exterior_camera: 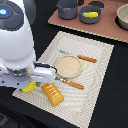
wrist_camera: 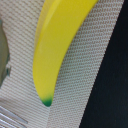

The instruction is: Interact with the objects in diverse but meaningful ways.

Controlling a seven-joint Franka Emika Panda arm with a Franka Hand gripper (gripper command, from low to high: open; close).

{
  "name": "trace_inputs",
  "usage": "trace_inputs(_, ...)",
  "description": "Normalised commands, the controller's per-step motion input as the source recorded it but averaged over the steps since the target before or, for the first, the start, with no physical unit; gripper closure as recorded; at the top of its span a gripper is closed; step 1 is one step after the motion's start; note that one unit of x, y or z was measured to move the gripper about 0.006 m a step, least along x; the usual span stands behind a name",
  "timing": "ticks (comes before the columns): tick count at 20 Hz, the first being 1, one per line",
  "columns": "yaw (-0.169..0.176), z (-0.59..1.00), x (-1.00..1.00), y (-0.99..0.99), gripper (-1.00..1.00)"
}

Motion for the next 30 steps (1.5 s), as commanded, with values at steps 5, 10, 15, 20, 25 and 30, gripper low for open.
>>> trace_inputs(5, -0.039, -0.25, -0.15, 0.12, -1.00)
trace_inputs(10, -0.033, -0.26, -0.15, 0.13, -1.00)
trace_inputs(15, -0.030, -0.25, -0.19, 0.11, 1.00)
trace_inputs(20, -0.027, -0.17, -0.20, 0.09, 1.00)
trace_inputs(25, -0.021, -0.12, -0.17, 0.08, 1.00)
trace_inputs(30, -0.015, -0.16, -0.22, 0.06, 1.00)
